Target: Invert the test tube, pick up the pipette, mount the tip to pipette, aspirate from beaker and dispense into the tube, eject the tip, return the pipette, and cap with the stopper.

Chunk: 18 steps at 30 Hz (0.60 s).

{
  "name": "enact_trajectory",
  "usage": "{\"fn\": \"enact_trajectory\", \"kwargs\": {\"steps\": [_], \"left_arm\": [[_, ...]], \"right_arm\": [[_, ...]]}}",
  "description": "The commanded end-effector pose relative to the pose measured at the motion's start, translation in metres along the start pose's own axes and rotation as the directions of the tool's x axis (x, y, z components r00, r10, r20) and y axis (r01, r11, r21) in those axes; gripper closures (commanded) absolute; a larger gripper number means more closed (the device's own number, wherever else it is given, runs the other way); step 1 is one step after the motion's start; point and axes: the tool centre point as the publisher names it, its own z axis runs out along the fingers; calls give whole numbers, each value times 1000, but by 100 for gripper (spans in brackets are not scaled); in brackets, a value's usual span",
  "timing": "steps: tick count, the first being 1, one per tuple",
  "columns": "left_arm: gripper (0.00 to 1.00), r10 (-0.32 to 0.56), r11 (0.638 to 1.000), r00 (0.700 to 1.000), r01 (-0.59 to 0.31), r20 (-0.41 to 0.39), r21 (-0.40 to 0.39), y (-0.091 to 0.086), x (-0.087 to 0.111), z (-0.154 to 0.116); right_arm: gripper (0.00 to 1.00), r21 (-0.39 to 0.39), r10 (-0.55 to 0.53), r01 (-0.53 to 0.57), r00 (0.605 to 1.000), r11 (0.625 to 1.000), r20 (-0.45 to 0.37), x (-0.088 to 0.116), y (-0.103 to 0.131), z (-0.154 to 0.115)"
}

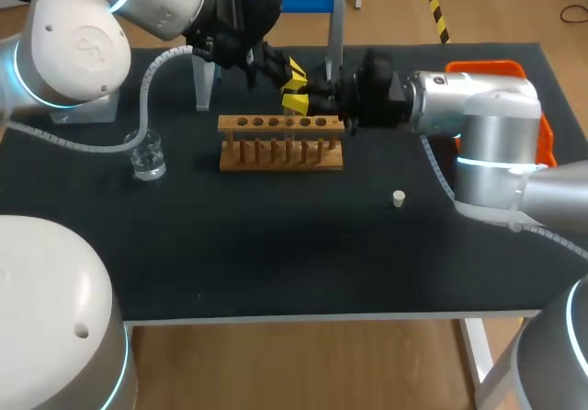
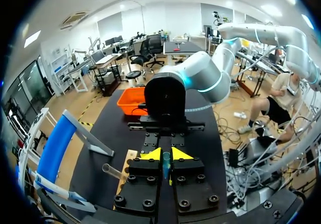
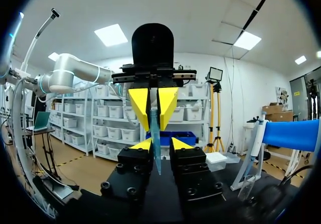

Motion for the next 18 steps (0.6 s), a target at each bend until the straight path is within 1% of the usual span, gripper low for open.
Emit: {"fn": "enact_trajectory", "kwargs": {"steps": [1,3,11,12,13,14,18], "left_arm": [[100,-1,1000,1000,1,-2,-5,0,1,-1],[100,-1,1000,1000,1,-2,-5,0,1,-1],[100,-1,1000,1000,1,-2,-5,0,1,-1],[95,-1,1000,1000,1,-2,-5,0,1,-1],[21,-1,1000,1000,1,-2,-5,0,1,-1],[0,-1,1000,1000,1,-2,-5,0,1,-1],[0,-1,1000,1000,1,-2,-5,0,1,-1]], "right_arm": [[82,-1,-1,1,1000,1000,-4,0,0,-1],[100,-1,-1,1,1000,1000,-5,1,1,-1],[100,6,2,-2,1000,1000,-7,3,1,-2],[100,10,2,-2,1000,1000,-6,3,1,-3],[100,14,3,-3,1000,1000,-5,4,1,-4],[100,18,3,-3,1000,1000,-5,5,1,-5],[100,43,6,-6,1000,999,-1,9,-2,-15]]}}
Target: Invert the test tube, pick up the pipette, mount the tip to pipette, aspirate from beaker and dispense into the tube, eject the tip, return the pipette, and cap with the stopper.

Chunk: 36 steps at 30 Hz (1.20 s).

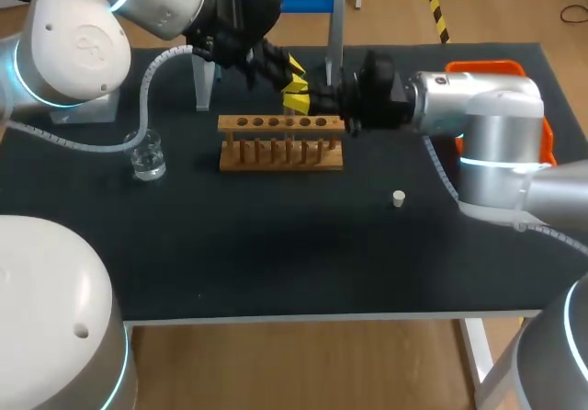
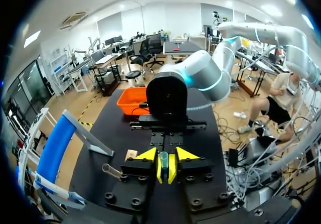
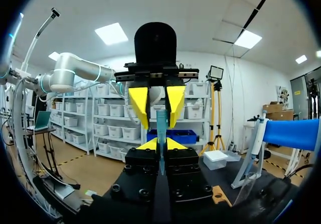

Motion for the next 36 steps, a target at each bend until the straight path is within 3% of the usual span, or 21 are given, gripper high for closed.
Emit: {"fn": "enact_trajectory", "kwargs": {"steps": [1,10,26,36], "left_arm": [[0,-1,1000,1000,1,0,-4,0,0,-1],[0,-1,1000,1000,1,0,-4,0,0,-1],[0,-1,1000,1000,1,0,-4,0,0,-1],[0,-1,1000,1000,1,0,-4,0,0,-1]], "right_arm": [[100,21,7,-7,1000,1000,3,7,0,-14],[100,84,29,-29,1000,996,0,29,-13,-51],[100,163,23,-32,998,986,62,77,-29,-155],[100,183,27,-48,993,982,116,91,-41,-207]]}}
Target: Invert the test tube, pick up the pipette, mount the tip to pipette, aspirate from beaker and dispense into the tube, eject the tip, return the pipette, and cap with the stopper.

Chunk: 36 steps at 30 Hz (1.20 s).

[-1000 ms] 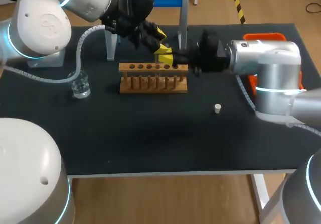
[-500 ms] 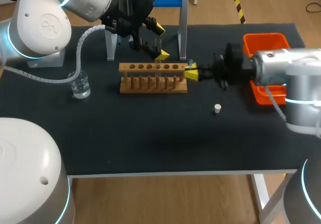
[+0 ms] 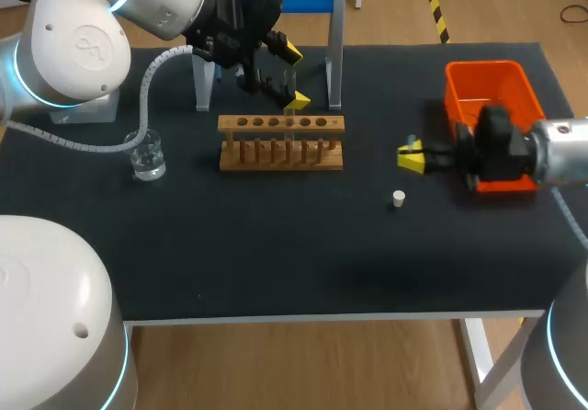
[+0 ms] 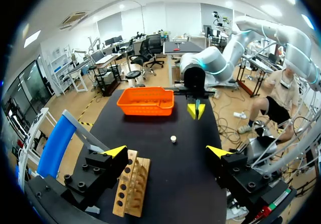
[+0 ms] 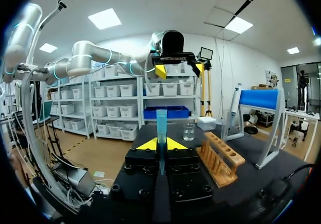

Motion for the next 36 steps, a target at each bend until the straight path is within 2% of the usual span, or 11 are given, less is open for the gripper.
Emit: {"fn": "enact_trajectory", "kwargs": {"steps": [1,10,18,36], "left_arm": [[0,-1,1000,1000,1,0,-4,0,0,-1],[0,-1,1000,1000,1,0,-4,0,0,-1],[0,-1,1000,1000,1,0,-4,0,0,-1],[0,-1,1000,1000,1,0,-4,0,0,-1]], "right_arm": [[100,0,1,-1,1000,1000,14,13,-2,-30],[100,-11,-5,4,1000,1000,-21,22,-14,-40],[100,-25,0,0,999,1000,-34,21,-21,-43],[100,-29,2,-4,999,1000,-44,21,-22,-42]]}}
